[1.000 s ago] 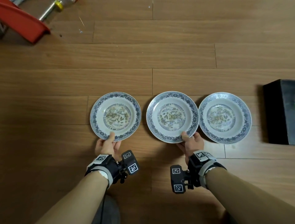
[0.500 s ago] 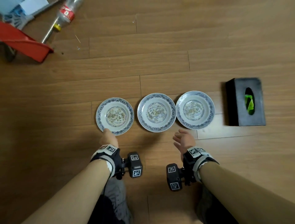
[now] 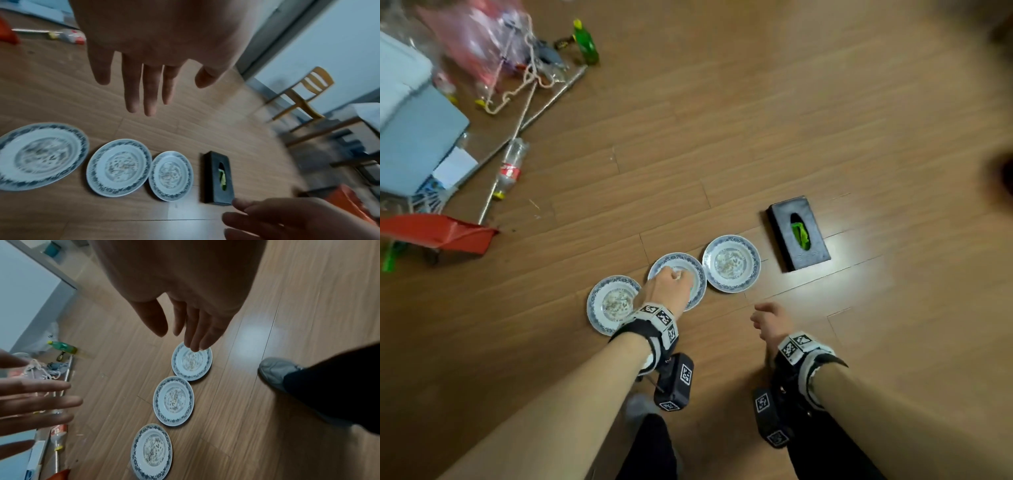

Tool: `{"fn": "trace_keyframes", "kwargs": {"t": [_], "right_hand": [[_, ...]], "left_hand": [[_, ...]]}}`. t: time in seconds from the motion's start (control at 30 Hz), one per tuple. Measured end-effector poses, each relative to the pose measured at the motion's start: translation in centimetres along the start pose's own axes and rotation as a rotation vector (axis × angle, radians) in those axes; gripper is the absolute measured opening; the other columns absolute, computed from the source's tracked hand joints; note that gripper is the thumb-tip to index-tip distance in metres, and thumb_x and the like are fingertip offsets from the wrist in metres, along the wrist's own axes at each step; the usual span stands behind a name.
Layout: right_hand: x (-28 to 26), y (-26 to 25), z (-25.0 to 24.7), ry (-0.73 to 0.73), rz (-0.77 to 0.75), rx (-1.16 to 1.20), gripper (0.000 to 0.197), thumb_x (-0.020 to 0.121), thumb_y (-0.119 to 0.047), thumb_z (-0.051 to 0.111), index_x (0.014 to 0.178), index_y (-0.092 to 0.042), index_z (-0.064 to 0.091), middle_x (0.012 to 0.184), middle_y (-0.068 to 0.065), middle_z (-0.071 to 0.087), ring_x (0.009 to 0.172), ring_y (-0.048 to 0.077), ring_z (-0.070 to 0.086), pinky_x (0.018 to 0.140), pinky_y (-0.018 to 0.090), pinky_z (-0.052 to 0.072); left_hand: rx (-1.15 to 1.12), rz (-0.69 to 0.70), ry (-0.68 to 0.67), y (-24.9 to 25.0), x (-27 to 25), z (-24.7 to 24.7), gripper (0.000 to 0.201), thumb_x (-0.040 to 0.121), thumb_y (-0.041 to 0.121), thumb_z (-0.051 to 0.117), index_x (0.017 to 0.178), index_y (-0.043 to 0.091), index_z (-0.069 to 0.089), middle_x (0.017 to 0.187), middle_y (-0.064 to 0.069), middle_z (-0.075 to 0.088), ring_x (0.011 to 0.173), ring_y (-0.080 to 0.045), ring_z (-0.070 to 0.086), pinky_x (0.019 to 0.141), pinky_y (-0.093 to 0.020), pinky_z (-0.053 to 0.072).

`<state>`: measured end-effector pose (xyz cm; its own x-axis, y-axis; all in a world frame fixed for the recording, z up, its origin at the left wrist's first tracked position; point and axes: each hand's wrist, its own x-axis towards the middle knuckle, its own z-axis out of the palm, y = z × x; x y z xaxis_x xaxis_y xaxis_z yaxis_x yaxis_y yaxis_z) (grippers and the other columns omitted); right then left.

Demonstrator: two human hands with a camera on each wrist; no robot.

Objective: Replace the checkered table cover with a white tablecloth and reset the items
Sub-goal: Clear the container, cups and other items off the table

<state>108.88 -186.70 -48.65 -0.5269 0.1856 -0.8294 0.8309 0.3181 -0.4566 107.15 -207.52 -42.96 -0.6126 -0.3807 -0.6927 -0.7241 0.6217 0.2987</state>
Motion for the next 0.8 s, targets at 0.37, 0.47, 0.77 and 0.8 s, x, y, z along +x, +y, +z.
{"fn": "trace_keyframes", "kwargs": {"t": [0.37, 0.47, 0.77, 0.8], "right_hand": [[-10.2, -8.0, -20.5, 0.076, -0.162, -0.229, 0.034, 0.097, -0.008, 0.052, 0.13, -0.004, 0.057, 0.13, 0.012, 0.059, 0.12, 0.026, 0.055, 0.098, 0.029, 0.042], [-11.5, -9.1, -27.2, 0.074, -0.158, -0.242, 0.032, 0.098, -0.012, 0.052, 0.129, -0.007, 0.057, 0.128, 0.01, 0.06, 0.116, 0.024, 0.055, 0.091, 0.027, 0.041], [-14.6, -12.4, -50.3, 0.24, -0.164, -0.112, 0.034, 0.094, -0.012, 0.054, 0.128, -0.012, 0.057, 0.126, 0.004, 0.061, 0.103, 0.019, 0.056, 0.086, 0.026, 0.042], [-14.9, -12.7, -52.9, 0.267, -0.16, -0.091, 0.034, 0.093, -0.013, 0.054, 0.127, -0.013, 0.058, 0.123, 0.004, 0.061, 0.101, 0.019, 0.056, 0.085, 0.027, 0.042]], "left_hand": [[0.402, 0.3, -0.095, 18.8, -10.9, -3.2, 0.04, 0.078, 0.045, 0.064, 0.114, 0.027, 0.059, 0.096, 0.002, 0.067, 0.086, -0.022, 0.065, 0.076, -0.034, 0.055], [0.452, 0.369, -0.12, 25.6, -14.5, -2.5, 0.03, 0.081, 0.045, 0.061, 0.105, 0.026, 0.057, 0.088, 0.004, 0.066, 0.078, -0.019, 0.065, 0.072, -0.034, 0.057], [0.578, 0.626, -0.144, 47.0, -25.6, 1.0, 0.023, 0.088, 0.04, 0.06, 0.105, 0.023, 0.059, 0.091, 0.001, 0.063, 0.077, -0.019, 0.059, 0.061, -0.028, 0.046], [0.607, 0.659, -0.147, 49.1, -26.6, 1.4, 0.025, 0.087, 0.04, 0.06, 0.105, 0.023, 0.06, 0.094, 0.0, 0.064, 0.08, -0.021, 0.061, 0.066, -0.029, 0.05]]}}
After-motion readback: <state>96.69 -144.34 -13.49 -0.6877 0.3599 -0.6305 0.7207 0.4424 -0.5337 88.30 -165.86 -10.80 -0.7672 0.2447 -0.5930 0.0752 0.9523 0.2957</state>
